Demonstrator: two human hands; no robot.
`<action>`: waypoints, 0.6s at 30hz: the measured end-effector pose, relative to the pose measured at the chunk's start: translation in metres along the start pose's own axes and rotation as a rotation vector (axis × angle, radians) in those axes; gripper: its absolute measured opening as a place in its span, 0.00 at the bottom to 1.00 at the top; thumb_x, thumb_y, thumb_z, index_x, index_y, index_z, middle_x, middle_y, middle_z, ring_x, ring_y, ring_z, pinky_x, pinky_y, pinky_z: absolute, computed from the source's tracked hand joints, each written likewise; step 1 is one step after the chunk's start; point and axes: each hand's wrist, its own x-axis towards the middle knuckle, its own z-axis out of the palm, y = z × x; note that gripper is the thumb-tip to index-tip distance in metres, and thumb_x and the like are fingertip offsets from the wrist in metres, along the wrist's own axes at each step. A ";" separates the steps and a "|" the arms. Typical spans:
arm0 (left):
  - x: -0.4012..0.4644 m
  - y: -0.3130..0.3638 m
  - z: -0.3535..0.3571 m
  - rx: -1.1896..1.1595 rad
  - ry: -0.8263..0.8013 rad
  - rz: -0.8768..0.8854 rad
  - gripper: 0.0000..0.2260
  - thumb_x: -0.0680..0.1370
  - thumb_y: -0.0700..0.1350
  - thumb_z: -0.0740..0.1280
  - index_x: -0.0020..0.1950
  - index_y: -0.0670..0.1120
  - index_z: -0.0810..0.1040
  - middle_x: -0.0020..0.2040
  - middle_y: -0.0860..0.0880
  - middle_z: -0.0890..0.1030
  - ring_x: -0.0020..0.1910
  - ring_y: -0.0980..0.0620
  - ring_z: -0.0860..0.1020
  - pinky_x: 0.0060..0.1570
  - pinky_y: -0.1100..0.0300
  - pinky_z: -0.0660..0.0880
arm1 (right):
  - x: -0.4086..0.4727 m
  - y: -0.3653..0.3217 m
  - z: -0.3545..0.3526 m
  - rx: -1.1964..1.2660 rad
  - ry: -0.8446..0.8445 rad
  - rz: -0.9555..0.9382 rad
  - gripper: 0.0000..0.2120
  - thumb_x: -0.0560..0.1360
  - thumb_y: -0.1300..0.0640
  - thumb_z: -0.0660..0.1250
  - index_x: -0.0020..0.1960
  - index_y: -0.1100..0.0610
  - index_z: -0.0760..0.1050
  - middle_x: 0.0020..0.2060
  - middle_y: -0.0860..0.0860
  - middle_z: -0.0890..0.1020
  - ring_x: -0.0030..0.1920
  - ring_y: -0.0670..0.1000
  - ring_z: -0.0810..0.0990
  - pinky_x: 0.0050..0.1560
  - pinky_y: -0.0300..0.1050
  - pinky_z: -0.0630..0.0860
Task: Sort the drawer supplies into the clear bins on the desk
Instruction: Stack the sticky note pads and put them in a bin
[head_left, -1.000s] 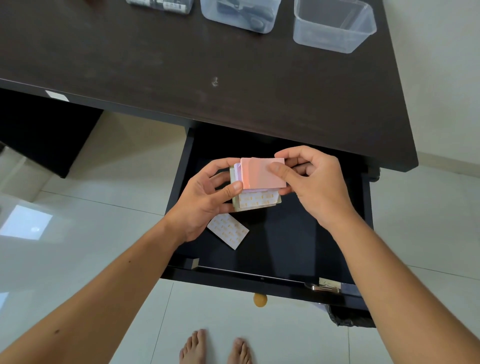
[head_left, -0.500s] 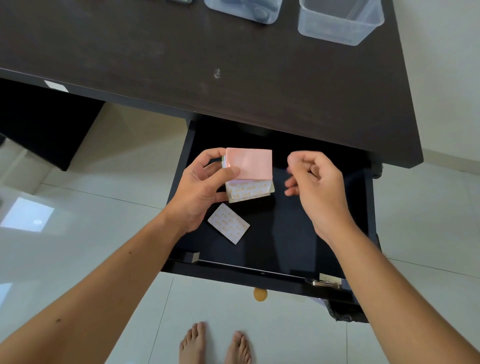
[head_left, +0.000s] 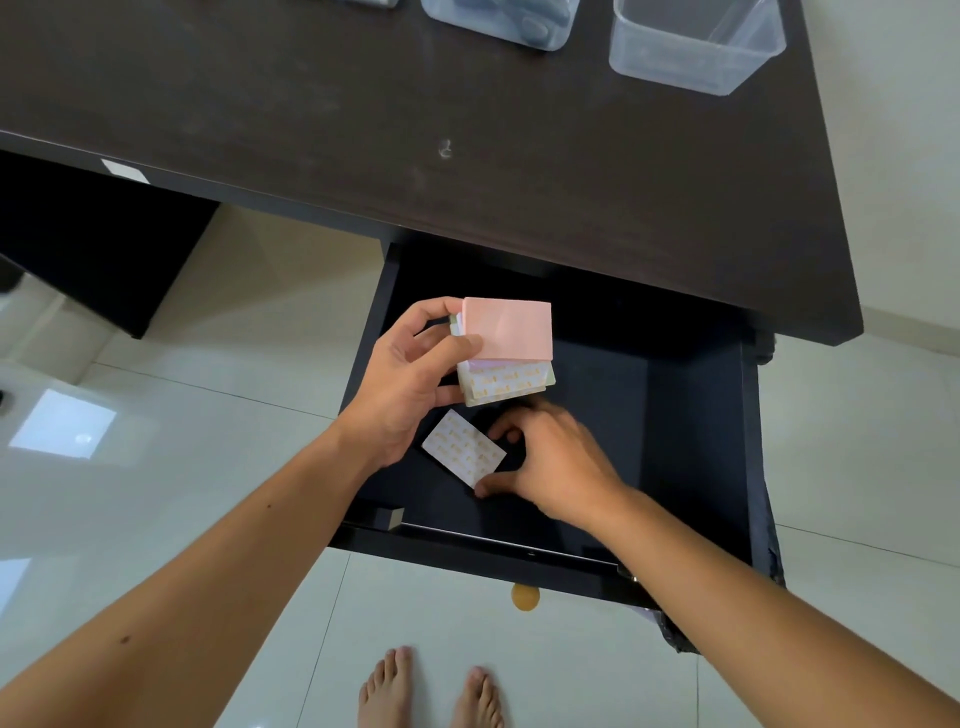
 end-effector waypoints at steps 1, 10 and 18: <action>0.000 0.000 0.000 0.004 0.001 0.001 0.21 0.76 0.43 0.71 0.69 0.43 0.75 0.63 0.42 0.84 0.58 0.43 0.85 0.54 0.44 0.84 | 0.001 0.000 0.000 0.027 -0.008 0.006 0.31 0.62 0.42 0.86 0.62 0.47 0.81 0.62 0.45 0.77 0.61 0.49 0.77 0.60 0.52 0.80; 0.001 0.000 0.000 0.018 0.013 0.001 0.21 0.76 0.43 0.72 0.69 0.44 0.76 0.65 0.41 0.84 0.61 0.40 0.84 0.55 0.43 0.84 | 0.001 0.017 -0.003 0.338 0.019 0.006 0.17 0.69 0.61 0.81 0.52 0.47 0.82 0.41 0.45 0.84 0.39 0.45 0.80 0.40 0.36 0.77; 0.001 0.000 0.001 0.030 0.010 -0.004 0.21 0.76 0.43 0.72 0.69 0.44 0.75 0.65 0.41 0.83 0.63 0.39 0.83 0.57 0.41 0.84 | -0.008 0.025 -0.004 0.312 -0.065 -0.176 0.21 0.72 0.50 0.81 0.62 0.36 0.82 0.56 0.37 0.78 0.51 0.43 0.78 0.51 0.39 0.75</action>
